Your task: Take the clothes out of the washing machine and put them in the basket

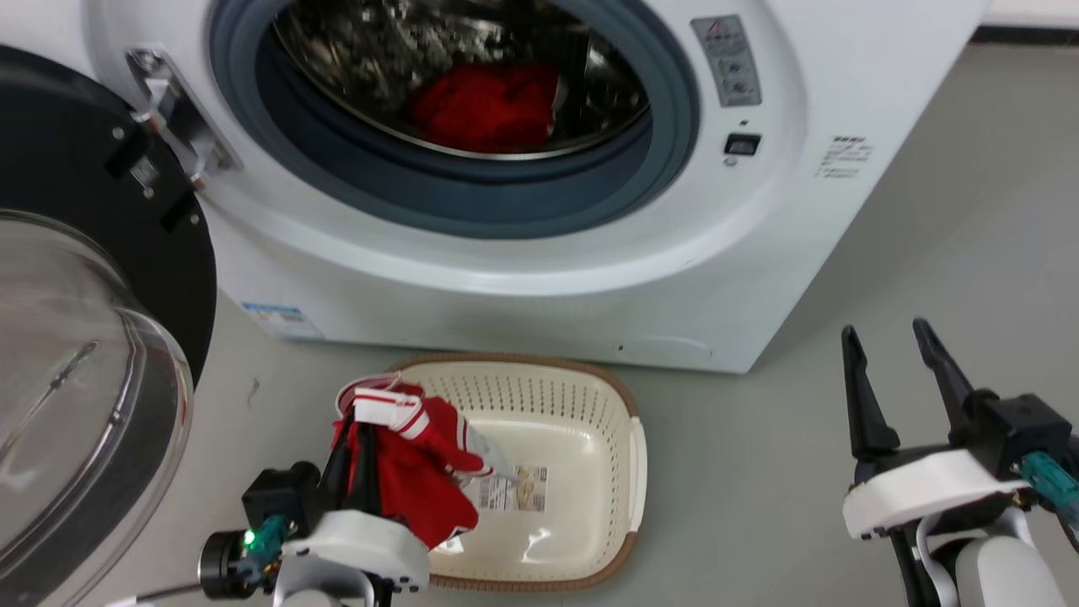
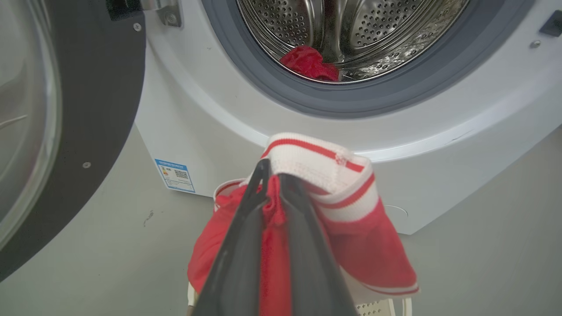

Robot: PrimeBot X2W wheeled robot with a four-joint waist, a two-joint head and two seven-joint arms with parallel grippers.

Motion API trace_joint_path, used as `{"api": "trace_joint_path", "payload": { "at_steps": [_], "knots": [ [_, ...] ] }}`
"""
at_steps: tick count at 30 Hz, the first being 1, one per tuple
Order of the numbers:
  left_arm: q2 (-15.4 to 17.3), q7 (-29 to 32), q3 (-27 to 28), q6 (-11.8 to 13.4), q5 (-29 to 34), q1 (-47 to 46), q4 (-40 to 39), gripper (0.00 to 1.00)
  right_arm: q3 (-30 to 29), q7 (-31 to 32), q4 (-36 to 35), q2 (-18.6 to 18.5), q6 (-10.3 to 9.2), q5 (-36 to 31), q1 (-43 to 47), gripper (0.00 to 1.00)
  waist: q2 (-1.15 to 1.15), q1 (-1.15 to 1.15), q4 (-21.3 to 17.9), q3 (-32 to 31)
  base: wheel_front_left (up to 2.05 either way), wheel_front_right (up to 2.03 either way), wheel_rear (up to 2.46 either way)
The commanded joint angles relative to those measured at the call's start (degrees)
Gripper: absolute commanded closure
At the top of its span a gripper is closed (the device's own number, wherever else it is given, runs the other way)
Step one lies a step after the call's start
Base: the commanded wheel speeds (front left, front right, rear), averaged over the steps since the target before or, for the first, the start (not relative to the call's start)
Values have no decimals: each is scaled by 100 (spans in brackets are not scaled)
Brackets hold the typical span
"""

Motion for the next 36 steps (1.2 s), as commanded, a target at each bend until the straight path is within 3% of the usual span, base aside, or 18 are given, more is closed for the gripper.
{"api": "trace_joint_path", "payload": {
  "at_steps": [1,9,19,25,30,35,36],
  "knots": [
    [-23,-17,15,-81,-71,-252,165,100,37,9,-61,-7,-4,-82,-182,0,0,0,150,523,0,0,0],
    [-74,-16,96,-347,-254,-1415,1516,100,200,5,-208,-8,-4,-221,-808,0,0,0,130,1586,0,0,0],
    [-70,-16,-167,-308,-866,-2815,3565,100,457,-143,-83,-7,-4,-228,-1442,0,0,0,-137,2763,0,0,0],
    [-68,-15,-157,-198,-1119,-3465,4378,100,603,-267,36,-7,-4,-199,-1737,0,0,0,-335,3329,0,0,0],
    [-70,-15,-212,-222,-1107,-3827,4856,100,680,-381,198,-7,-4,-134,-1876,0,0,0,-451,3553,0,0,0],
    [-45,-16,-109,-330,-1059,-3881,5026,100,674,-501,449,-6,-4,-54,-1898,0,0,0,-499,3393,0,0,0],
    [-40,-15,-74,-359,-1055,-3829,5007,95,669,-528,527,-6,-4,-42,-1874,0,0,0,-498,3282,0,0,0]
  ]
}}
